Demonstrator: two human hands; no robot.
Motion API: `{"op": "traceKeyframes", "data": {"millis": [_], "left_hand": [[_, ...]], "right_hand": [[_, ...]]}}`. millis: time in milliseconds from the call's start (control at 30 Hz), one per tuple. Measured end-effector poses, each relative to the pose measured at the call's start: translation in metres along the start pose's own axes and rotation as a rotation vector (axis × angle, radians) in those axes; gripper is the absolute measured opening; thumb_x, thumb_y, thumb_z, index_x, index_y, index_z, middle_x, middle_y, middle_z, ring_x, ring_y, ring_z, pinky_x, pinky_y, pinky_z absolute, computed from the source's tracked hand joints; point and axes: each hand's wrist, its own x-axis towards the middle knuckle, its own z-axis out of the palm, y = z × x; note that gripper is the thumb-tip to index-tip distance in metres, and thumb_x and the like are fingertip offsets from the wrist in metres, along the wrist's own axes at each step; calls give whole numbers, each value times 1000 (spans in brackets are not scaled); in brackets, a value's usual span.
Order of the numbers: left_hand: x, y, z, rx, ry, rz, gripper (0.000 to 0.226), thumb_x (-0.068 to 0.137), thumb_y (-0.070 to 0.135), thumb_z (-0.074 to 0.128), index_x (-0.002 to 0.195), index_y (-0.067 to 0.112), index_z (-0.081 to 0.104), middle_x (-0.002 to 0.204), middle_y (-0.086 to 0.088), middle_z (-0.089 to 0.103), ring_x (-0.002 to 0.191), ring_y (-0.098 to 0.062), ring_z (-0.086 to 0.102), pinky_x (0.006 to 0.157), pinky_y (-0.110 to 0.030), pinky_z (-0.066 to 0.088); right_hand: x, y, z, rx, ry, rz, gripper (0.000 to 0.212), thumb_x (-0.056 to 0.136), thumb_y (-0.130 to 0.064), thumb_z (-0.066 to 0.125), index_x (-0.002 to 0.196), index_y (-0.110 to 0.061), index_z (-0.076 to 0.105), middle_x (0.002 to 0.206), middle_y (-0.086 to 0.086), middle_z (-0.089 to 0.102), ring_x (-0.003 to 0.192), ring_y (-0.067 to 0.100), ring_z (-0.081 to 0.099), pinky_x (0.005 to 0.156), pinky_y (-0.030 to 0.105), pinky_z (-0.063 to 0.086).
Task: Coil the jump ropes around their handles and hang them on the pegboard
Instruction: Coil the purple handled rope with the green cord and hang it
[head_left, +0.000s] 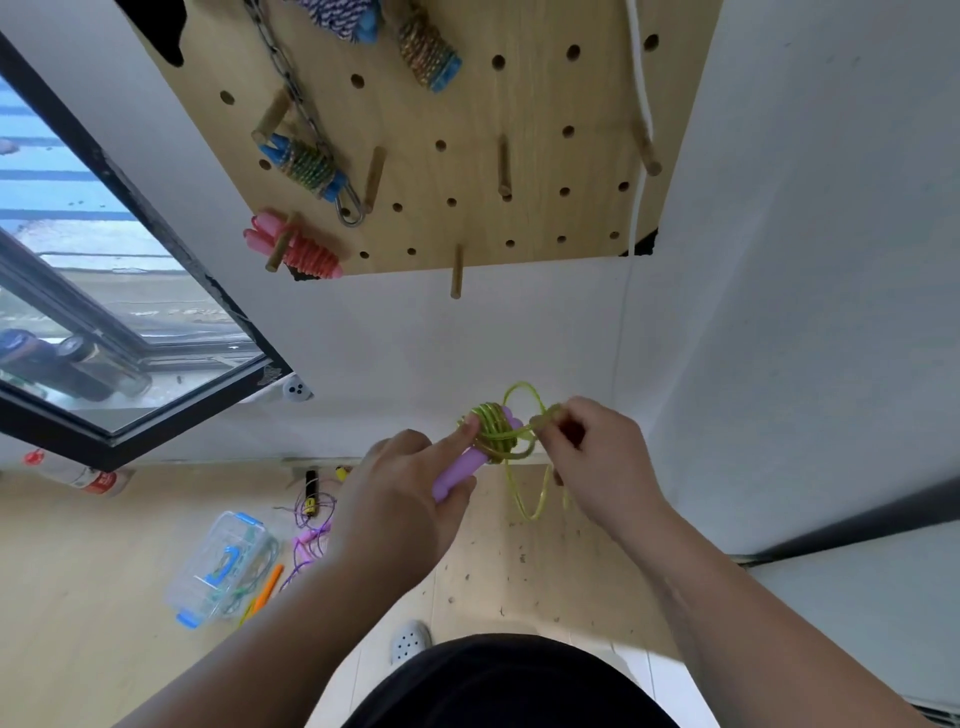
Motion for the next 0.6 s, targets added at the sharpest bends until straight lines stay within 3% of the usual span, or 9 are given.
{"op": "traceKeyframes", "data": {"millis": [33, 100, 167, 267, 333, 400, 433, 500, 600], "left_hand": [[-1, 0, 1, -8, 4, 13, 52, 83, 31, 71, 135, 26, 66, 75, 2, 55, 64, -22, 49, 50, -37, 46], [-2, -3, 1, -6, 8, 16, 52, 83, 29, 71, 135, 26, 66, 75, 3, 54, 65, -22, 49, 52, -35, 45], [-1, -8, -1, 5, 25, -21, 52, 82, 30, 71, 134, 28, 67, 75, 4, 55, 66, -22, 50, 54, -35, 46], [4, -20, -10, 21, 51, -78, 51, 81, 31, 70, 132, 29, 67, 75, 2, 56, 66, -24, 51, 57, -36, 47], [10, -24, -18, 41, 64, -100, 51, 81, 31, 68, 132, 29, 68, 76, 1, 58, 65, -25, 52, 57, -37, 49], [14, -23, -24, 35, 72, -101, 50, 83, 32, 68, 132, 28, 68, 78, 1, 58, 65, -23, 52, 57, -37, 50], [16, -21, -25, 12, 71, -92, 49, 84, 31, 71, 132, 27, 68, 78, 2, 59, 66, -21, 52, 58, -36, 49], [19, -13, -25, -33, 49, -76, 50, 84, 27, 77, 133, 26, 67, 80, 4, 59, 68, -19, 52, 61, -32, 47], [23, -1, -24, -115, 48, -101, 51, 84, 32, 74, 134, 32, 65, 81, 8, 60, 70, -12, 53, 63, -28, 44]], "right_hand": [[2, 3, -1, 39, -7, 67, 16, 95, -30, 66, 96, -20, 54, 74, -2, 63, 63, 19, 63, 60, 36, 50], [3, 12, -4, 23, -68, 129, 31, 99, -31, 61, 124, -27, 44, 78, -2, 64, 63, 16, 64, 61, 30, 49], [4, 25, -8, -134, -157, 107, 34, 103, -34, 53, 136, -39, 45, 82, -5, 65, 65, 10, 60, 64, 28, 49], [4, 40, -13, -286, -352, 213, 19, 104, -45, 46, 119, -42, 57, 94, -6, 63, 62, 14, 61, 73, 37, 59], [1, 46, -13, -209, -475, 310, 28, 102, -45, 47, 129, -53, 47, 110, -5, 59, 68, 24, 70, 73, 40, 62], [-3, 48, -14, -154, -600, 298, 43, 100, -42, 52, 140, -54, 41, 134, -6, 47, 103, 25, 67, 91, 39, 57], [-3, 50, -14, -145, -660, 247, 46, 98, -40, 55, 141, -52, 43, 143, -10, 41, 124, 20, 55, 105, 38, 47], [-3, 46, -14, -51, -733, 173, 35, 96, -34, 61, 126, -50, 55, 144, -21, 42, 136, 7, 40, 114, 33, 32], [-1, 41, -9, 144, -750, 197, 17, 94, -25, 64, 99, -42, 63, 127, -25, 60, 125, 1, 52, 112, 38, 41]]}}
